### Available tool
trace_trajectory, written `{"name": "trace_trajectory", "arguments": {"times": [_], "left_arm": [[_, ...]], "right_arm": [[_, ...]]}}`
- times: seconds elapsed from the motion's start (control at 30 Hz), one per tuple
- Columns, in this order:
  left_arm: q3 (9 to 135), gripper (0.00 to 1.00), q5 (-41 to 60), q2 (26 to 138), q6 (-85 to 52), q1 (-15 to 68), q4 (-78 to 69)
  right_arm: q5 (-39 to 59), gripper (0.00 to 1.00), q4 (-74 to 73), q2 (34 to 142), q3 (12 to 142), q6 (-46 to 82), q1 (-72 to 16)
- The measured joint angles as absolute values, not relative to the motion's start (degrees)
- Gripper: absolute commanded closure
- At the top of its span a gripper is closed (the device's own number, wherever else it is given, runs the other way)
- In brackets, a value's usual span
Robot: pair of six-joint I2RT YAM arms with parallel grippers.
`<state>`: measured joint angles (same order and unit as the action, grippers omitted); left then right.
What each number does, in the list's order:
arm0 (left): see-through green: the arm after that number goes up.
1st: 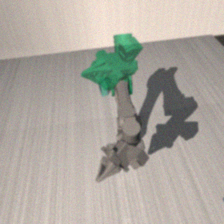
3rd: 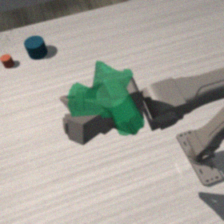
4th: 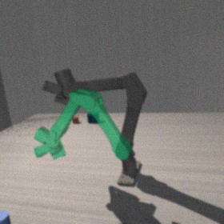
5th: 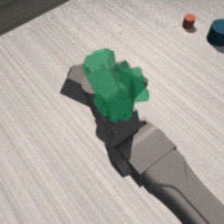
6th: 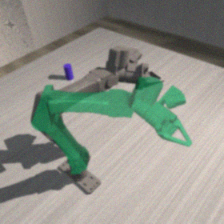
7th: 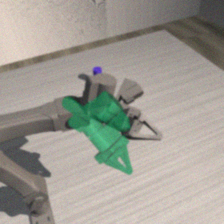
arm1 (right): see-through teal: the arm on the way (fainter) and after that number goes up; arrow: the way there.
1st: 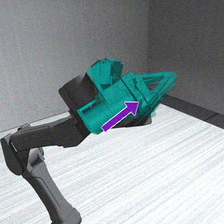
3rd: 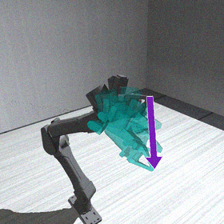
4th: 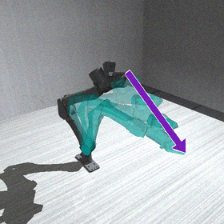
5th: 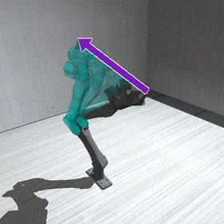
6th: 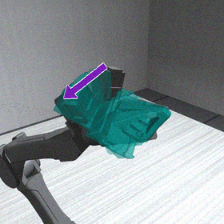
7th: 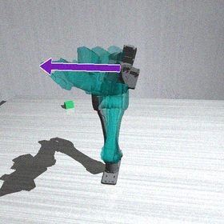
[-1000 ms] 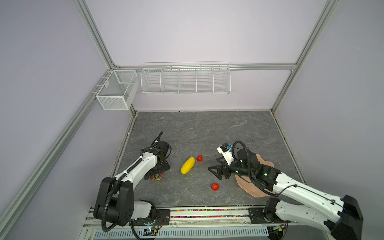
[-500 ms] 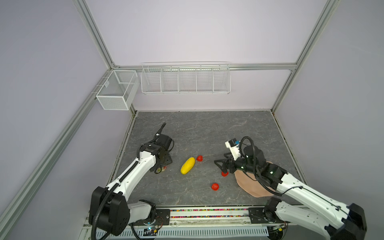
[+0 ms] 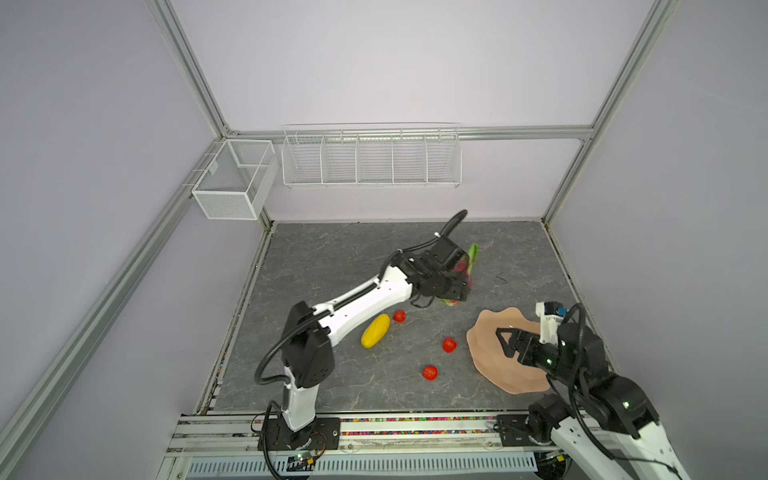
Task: Place and organize the fake fruits in the fruit bowl
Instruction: 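Carry the dragon fruit over the peach bowl and release it with the left gripper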
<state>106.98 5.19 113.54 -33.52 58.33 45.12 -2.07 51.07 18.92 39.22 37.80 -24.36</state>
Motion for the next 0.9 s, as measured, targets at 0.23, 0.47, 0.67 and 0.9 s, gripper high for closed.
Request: {"name": "trace_trajectory", "arguments": {"times": [0.23, 0.47, 0.67, 0.9], "left_arm": [[118.17, 0.34, 14.74, 126.43, -31.07, 64.55, 46.04], [124.88, 0.34, 18.0, 131.74, -28.51, 67.11, 49.34], [126.87, 0.32, 17.52, 137.05, -26.87, 69.41, 51.68], [128.53, 0.26, 16.69, 140.55, -25.34, 70.26, 54.13]], "right_arm": [[-1.65, 0.12, 59.31, 7.16, 39.18, 42.35, -24.36], [-0.8, 0.12, 61.93, 3.38, 38.94, 43.59, -24.36], [-0.6, 0.12, 62.28, 1.1, 38.76, 43.72, -24.36], [-0.62, 0.12, 62.83, 1.06, 38.76, 43.72, -24.36]]}}
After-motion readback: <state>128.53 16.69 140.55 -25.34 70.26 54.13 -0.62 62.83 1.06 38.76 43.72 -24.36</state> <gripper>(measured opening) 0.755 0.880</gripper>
